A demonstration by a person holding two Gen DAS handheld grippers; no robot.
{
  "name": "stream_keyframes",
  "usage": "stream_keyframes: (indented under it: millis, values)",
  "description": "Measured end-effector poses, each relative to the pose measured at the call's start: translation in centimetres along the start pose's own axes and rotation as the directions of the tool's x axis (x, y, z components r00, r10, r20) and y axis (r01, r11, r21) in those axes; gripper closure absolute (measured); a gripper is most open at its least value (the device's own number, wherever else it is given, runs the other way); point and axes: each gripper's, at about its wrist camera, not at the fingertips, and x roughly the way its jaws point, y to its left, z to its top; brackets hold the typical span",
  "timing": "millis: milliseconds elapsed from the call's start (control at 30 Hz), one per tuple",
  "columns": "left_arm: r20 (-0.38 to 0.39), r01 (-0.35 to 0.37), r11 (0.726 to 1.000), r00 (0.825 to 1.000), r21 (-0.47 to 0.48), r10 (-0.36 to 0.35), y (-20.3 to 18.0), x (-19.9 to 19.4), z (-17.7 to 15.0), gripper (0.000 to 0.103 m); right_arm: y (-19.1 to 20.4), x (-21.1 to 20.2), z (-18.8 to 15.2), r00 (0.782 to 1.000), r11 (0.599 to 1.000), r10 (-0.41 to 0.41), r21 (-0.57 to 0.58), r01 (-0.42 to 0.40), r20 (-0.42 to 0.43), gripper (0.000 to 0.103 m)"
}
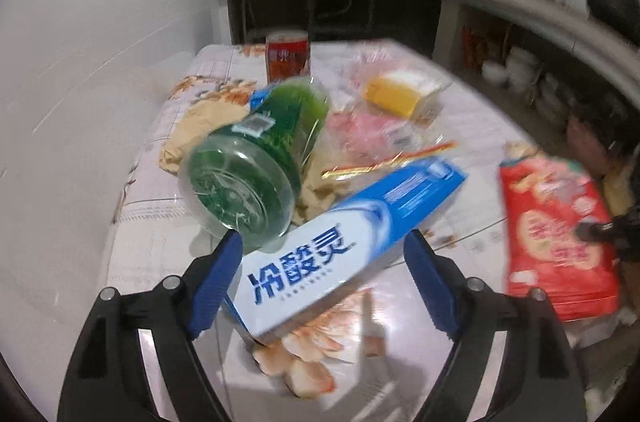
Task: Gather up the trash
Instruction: 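Grasp the toothpaste box with the left tool while the right tool holds the red bag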
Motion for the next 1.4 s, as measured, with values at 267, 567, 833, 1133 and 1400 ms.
stream_keyframes:
  millis: [267,567,833,1133,1400]
  values:
    - [0.001,-0.041,0.999,0.999,0.01,0.041,1.0,0.2,-0.6,0.022,-0.5,1.4,-0.1,0.999,0.999,0.029,0.032,-0.029,-0.013,0.103]
    - [-0.046,0.139,0.987,0.989,-0.076,-0.143,3.1,2.0,-1.4,0.012,-0.5,2.3,0.1,0.999,0.998,0.04,0.05,-0.039,-0.028,0.102]
    - [-0.192,0.51,0.856,0.834,-0.09,-0.517,-0.2,-0.5,-3.8,0.012,-1.1,2.1,-0.1,0.999,0.998,0.034,0.061,-0.032,-0.035,0.1]
    - [-0.138,0.523,0.847,0.836,-0.095,-0.531,-3.0,-1.3,-1.5,0.012,-1.7,1.0,0.0,1.0,0.996,0.02,0.084,-0.018,-0.016,0.095]
    - [-0.285,0.278,0.961,0.921,0.01,-0.264,-7.1,3.8,1.5,0.041,-1.8,0.6,-0.2,0.998,0.994,0.057,0.094,-0.057,0.008,0.101]
